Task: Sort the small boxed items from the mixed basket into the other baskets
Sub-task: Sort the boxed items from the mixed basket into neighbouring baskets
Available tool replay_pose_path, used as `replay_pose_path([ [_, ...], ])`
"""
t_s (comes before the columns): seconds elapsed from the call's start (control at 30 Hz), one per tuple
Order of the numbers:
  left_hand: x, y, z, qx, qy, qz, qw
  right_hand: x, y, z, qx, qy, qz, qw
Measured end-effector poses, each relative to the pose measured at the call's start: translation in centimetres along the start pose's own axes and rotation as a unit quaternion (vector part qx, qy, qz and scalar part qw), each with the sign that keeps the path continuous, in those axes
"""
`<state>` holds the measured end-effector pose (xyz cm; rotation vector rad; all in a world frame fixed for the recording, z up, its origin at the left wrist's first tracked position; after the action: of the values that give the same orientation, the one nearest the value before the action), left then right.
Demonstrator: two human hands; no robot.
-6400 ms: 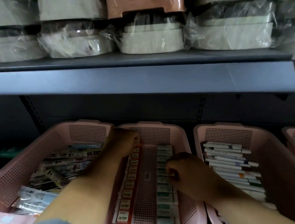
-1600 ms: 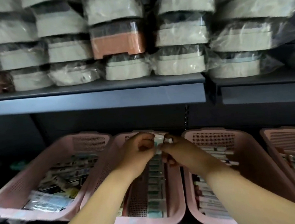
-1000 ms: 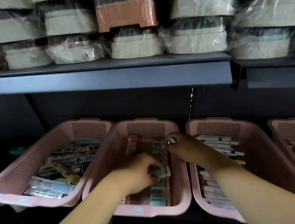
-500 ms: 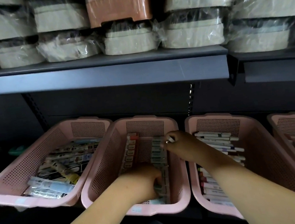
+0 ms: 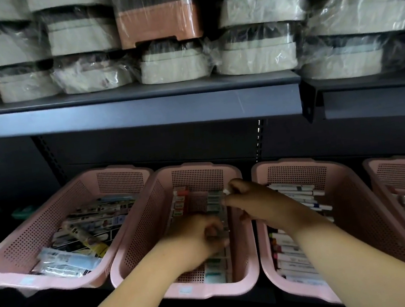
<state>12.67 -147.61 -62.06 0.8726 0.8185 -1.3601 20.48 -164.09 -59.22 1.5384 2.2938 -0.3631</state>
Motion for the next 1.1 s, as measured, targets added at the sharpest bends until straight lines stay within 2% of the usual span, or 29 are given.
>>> replay_pose_path([
  [0.13, -0.7, 0.9, 0.6, -0.023, -0.153, 0.131, 0.979, 0.7, -0.1, -0.9, 0.059, 0.155, -0.026, 0.986],
  [0.27, -1.0, 1.4, 1.0, -0.034, -0.178, 0.224, 0.958, 1.6, -0.2, -1.4, 0.042, 0.174, -0.021, 0.984],
  [0.33, -1.0, 1.5, 0.6, -0.036, -0.173, 0.232, 0.957, 1.5, -0.2, -1.5, 0.018, 0.145, -0.008, 0.989],
  [0.47, -1.1, 1.3, -0.3, -0.039, -0.213, 0.227, 0.950, 0.7, -0.2, -1.6, -0.049, -0.051, 0.032, 0.997],
  [0.53, -1.2, 0.9, -0.3, -0.025, -0.197, 0.224, 0.954, 0.9, -0.1, -1.5, -0.020, -0.030, 0.027, 0.999],
  [0.73, -2.0, -0.2, 0.2, 0.016, -0.050, 0.170, 0.984, 1.5, -0.4, -0.4, 0.054, 0.034, -0.045, 0.997],
  [0.83, -2.1, -0.7, 0.0, 0.020, 0.035, 0.044, 0.998, 1.0, -0.3, 0.1, 0.014, -0.029, -0.014, 0.999],
  [0.93, -1.4, -1.2, -0.2, 0.038, 0.057, -0.094, 0.993, 0.8, 0.0, 0.7, 0.027, -0.040, 0.021, 0.999],
  [1.1, 0.0, -1.2, -0.2, 0.057, 0.087, -0.151, 0.983, 0.9, 0.3, 1.1, 0.028, -0.048, 0.023, 0.998],
])
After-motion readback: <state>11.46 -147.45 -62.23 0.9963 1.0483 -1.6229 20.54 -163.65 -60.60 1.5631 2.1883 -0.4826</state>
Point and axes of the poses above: each hand's wrist, its own y-axis towards the middle knuckle, its own x-axis out of the palm, z = x × y, the point moved 1 cm from there along y, towards the middle knuckle, and after that the axes turned 10 degrees about z, right-handed, at the moved point
